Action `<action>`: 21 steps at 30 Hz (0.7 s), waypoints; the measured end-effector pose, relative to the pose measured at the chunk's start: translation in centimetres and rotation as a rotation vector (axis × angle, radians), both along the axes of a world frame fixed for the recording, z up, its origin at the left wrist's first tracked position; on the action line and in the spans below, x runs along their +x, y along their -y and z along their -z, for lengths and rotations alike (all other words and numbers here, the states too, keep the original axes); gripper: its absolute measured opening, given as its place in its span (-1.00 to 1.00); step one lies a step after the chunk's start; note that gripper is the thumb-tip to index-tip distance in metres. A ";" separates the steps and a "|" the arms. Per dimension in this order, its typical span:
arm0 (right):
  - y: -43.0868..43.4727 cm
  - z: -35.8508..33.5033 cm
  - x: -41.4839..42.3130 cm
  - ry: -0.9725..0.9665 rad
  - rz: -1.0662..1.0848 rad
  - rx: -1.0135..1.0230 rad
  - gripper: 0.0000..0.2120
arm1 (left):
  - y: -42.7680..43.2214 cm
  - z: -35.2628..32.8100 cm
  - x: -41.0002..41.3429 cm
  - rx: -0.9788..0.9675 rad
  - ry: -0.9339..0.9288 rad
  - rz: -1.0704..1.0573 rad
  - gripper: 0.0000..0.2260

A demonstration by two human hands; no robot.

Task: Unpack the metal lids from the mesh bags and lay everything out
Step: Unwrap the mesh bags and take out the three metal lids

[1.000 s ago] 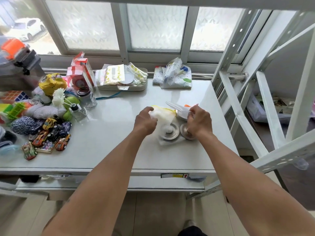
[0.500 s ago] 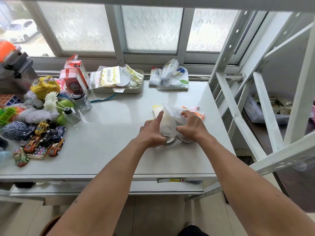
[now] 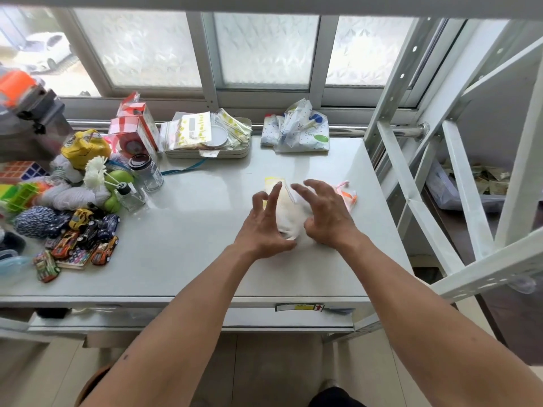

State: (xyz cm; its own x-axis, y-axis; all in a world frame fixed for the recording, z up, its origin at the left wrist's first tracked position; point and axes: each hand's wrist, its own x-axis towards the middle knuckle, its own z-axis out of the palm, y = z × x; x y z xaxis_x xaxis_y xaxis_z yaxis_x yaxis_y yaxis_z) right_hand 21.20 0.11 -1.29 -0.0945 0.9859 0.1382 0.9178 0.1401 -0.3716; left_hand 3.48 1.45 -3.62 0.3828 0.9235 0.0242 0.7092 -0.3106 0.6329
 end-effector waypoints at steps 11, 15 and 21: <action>-0.1 1.2 -1.1 0.210 -0.030 -0.220 -0.74 | -1.0 -0.4 -8.9 0.041 -0.071 -0.078 0.03; -0.3 1.1 -1.2 0.110 0.009 -0.194 -0.76 | -3.9 -0.4 -10.7 0.162 -0.062 -0.291 -0.13; -0.6 1.2 -1.6 0.066 0.045 -0.181 -0.77 | -7.4 0.4 -7.3 -0.025 -0.068 -0.320 -0.17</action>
